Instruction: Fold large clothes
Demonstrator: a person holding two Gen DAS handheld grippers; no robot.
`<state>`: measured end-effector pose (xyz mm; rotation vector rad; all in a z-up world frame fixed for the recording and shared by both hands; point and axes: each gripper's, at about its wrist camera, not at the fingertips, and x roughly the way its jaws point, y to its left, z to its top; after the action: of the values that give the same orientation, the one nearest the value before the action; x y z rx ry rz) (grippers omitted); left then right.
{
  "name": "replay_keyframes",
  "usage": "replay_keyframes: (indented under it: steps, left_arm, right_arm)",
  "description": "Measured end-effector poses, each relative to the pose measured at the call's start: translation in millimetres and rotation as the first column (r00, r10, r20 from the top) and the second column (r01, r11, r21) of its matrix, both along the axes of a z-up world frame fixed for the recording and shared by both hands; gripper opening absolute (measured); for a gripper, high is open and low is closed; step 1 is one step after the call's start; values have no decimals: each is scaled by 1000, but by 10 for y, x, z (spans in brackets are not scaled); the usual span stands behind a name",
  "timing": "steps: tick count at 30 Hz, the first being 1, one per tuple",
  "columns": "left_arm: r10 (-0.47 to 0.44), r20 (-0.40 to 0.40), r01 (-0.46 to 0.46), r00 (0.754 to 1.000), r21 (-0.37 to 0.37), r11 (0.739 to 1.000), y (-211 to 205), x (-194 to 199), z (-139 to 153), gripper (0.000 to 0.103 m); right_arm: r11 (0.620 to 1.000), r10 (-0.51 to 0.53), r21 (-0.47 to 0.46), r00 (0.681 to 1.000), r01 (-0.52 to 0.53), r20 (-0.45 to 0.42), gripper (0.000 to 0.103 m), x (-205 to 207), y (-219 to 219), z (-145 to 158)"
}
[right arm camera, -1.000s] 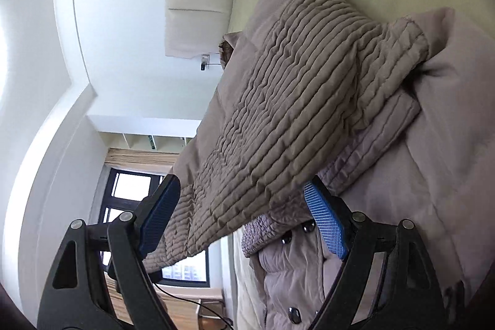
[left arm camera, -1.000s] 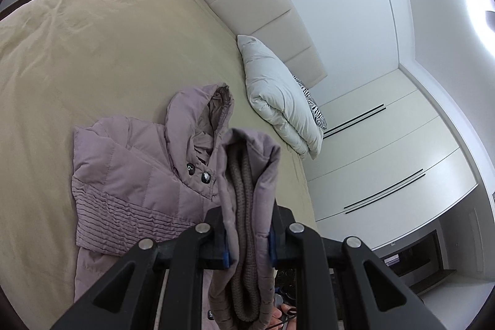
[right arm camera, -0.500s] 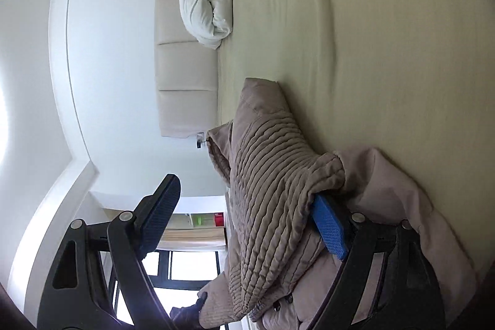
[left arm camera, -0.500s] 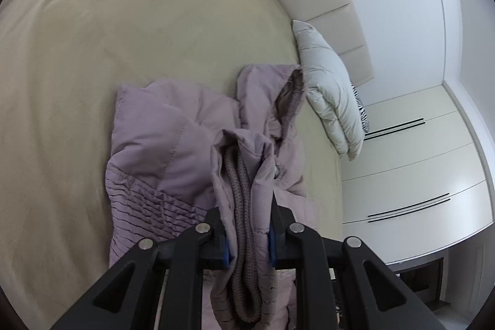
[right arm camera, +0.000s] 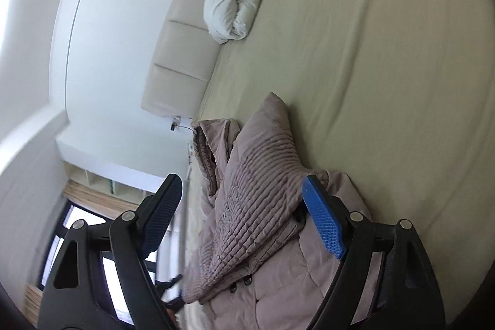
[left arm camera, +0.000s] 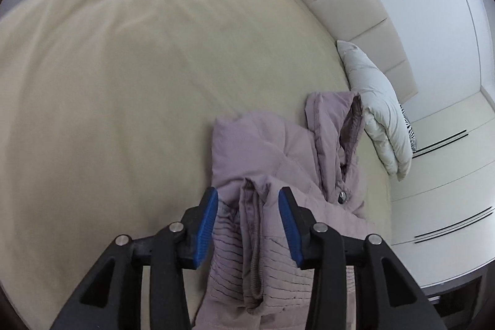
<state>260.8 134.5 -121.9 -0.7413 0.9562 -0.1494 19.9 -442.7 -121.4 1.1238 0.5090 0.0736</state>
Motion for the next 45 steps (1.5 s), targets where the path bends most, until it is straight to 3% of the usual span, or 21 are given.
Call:
replay_keyframes:
  steps: [3, 6, 8, 11, 13, 14, 16, 18, 21, 24, 25, 26, 27, 28, 31, 32, 34, 36, 40, 43, 45]
  left_arm:
    - [-113, 92, 102, 989, 117, 988, -398, -10, 289, 43]
    - [-254, 133, 215, 958, 252, 943, -971, -10, 370, 43]
    - [-291, 106, 246, 951, 310, 918, -1224, 81, 228, 43]
    - [-279, 29, 255, 960, 323, 911, -1334, 265, -129, 43]
    - [-286, 34, 255, 958, 358, 898, -1352, 297, -228, 37]
    - [-299, 38, 264, 953, 377, 888, -1388, 284, -245, 37]
    - [-331, 35, 285, 943, 428, 858, -1453, 280, -285, 37]
    - [-341, 31, 291, 940, 452, 843, -1437, 235, -256, 37]
    - [-320, 116, 248, 940, 412, 877, -1387, 80, 2, 38]
    - [-328, 165, 229, 930, 438, 869, -1445, 61, 72, 50]
    - [-342, 127, 255, 931, 442, 860, -1470, 128, -11, 50]
    - [-345, 72, 282, 936, 437, 854, -1481, 204, -119, 50]
    - [-345, 53, 292, 937, 425, 857, -1474, 236, -179, 49]
    - [-346, 60, 288, 936, 429, 856, -1483, 230, -158, 49]
    - [-360, 108, 274, 927, 461, 844, -1543, 255, 83, 55]
    - [-359, 128, 261, 924, 473, 842, -1565, 301, 148, 61]
    - [-344, 155, 231, 926, 486, 843, -1622, 510, 255, 84]
    - [-328, 155, 208, 932, 511, 834, -1734, 807, 300, 86]
    - [-339, 102, 227, 935, 562, 795, -2078, 1472, 267, 86]
    - [-349, 58, 254, 935, 576, 777, -2345, 1871, 180, 86]
    - [-347, 49, 246, 937, 614, 750, -2514, 2073, 125, 86]
  right_arm:
    - [973, 141, -184, 990, -136, 15, 80, 287, 337, 411]
    - [921, 273, -293, 962, -256, 18, 80, 666, 731, 633]
    - [905, 299, -312, 954, -289, -17, 80, 920, 881, 591]
    - [900, 266, -322, 955, -294, -130, 80, 1217, 889, 338]
    - [881, 227, -352, 935, -316, -272, 59, 1349, 866, 24]
    - [865, 226, -373, 924, -336, -308, 42, 1359, 863, -115]
    - [819, 227, -458, 929, -345, -294, 35, 1301, 897, -226]
    - [814, 228, -471, 933, -339, -277, 35, 1245, 906, -221]
    - [824, 206, -471, 941, -315, -269, 37, 1145, 925, -2]
    - [779, 231, -553, 955, -295, -183, 41, 1061, 1070, 236]
    - [757, 238, -573, 949, -314, -206, 46, 1099, 1123, 238]
    - [742, 242, -573, 936, -347, -254, 68, 1167, 1166, 172]
    - [737, 257, -545, 912, -399, -321, 80, 1285, 1195, 44]
    - [728, 286, -521, 888, -445, -360, 80, 1355, 1218, -93]
    - [667, 278, -605, 898, -435, -340, 79, 1278, 1302, 7]
    - [682, 272, -604, 910, -412, -314, 79, 1234, 1273, 73]
    - [747, 265, -565, 937, -349, -228, 80, 1166, 1151, 213]
    - [780, 258, -542, 950, -313, -178, 80, 1162, 1048, 311]
    - [773, 257, -539, 942, -334, -215, 79, 1353, 1016, 261]
    - [746, 273, -545, 922, -382, -273, 80, 1502, 1067, 33]
    - [696, 275, -604, 921, -389, -276, 80, 1502, 1151, -85]
